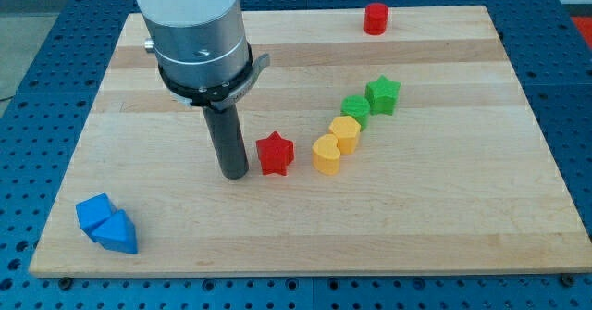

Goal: Slide blue triangle towards center

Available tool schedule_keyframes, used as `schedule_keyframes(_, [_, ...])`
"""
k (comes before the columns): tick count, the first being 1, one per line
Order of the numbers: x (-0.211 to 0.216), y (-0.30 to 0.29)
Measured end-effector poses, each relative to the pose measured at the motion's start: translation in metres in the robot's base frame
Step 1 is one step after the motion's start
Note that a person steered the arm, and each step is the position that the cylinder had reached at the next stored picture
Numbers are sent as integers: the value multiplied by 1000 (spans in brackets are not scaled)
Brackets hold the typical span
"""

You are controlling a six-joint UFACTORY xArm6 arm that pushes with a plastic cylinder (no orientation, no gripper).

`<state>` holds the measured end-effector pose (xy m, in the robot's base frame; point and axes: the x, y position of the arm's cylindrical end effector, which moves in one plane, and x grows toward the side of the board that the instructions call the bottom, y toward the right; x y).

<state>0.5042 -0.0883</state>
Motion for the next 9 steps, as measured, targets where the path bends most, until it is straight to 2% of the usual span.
schedule_keyframes(2, [8, 21])
schedule_keyframes(3, [69, 20])
schedule_keyframes(4, [112, 8])
schedule_keyframes(6, [12, -52])
schedule_keyframes(7, [-10, -154])
schedule_keyframes(8, [-18, -214])
schedule_keyframes(9, [-11, -217])
